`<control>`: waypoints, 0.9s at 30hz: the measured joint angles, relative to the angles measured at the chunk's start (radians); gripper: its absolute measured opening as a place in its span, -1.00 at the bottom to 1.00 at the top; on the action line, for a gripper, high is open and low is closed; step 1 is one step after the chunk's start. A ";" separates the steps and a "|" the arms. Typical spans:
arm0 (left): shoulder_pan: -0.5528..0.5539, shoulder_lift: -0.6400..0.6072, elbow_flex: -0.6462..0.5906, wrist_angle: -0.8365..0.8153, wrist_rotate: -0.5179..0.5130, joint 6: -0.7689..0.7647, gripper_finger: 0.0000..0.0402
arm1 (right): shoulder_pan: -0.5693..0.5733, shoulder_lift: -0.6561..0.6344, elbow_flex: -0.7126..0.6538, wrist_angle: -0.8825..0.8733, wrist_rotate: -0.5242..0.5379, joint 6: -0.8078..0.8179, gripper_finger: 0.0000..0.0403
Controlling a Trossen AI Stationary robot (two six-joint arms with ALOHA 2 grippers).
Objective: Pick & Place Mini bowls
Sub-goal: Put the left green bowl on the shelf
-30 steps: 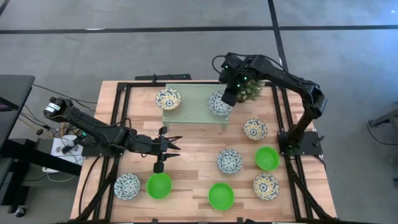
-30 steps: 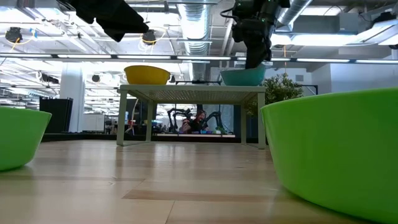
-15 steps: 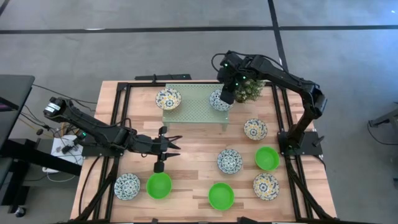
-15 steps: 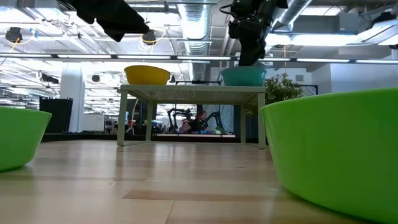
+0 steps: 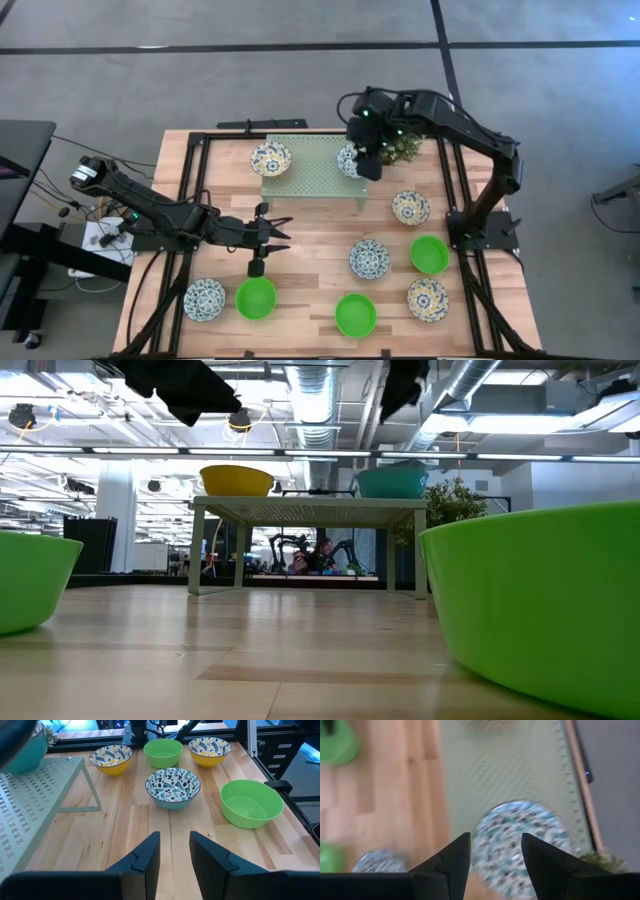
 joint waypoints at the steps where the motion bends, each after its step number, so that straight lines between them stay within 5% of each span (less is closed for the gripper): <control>1: 0.000 0.000 0.000 0.000 0.000 -0.007 -0.47 | 0.020 0.000 0.018 -0.038 0.000 0.010 -0.17; 9: 0.000 0.000 0.000 0.001 0.000 -0.053 -0.47 | 0.182 -0.029 0.057 -0.212 -0.007 0.054 -0.28; 14: -0.011 0.000 0.000 0.002 0.000 -0.089 -0.47 | 0.270 -0.091 -0.007 -0.147 -0.008 0.051 -0.35; 18: -0.044 0.000 0.000 0.003 0.000 -0.097 -0.47 | 0.322 -0.200 -0.204 0.030 -0.009 0.054 -0.37; 27: -0.068 0.000 0.010 0.013 -0.016 -0.146 -0.47 | 0.444 -0.439 -0.875 0.646 -0.011 0.187 -0.36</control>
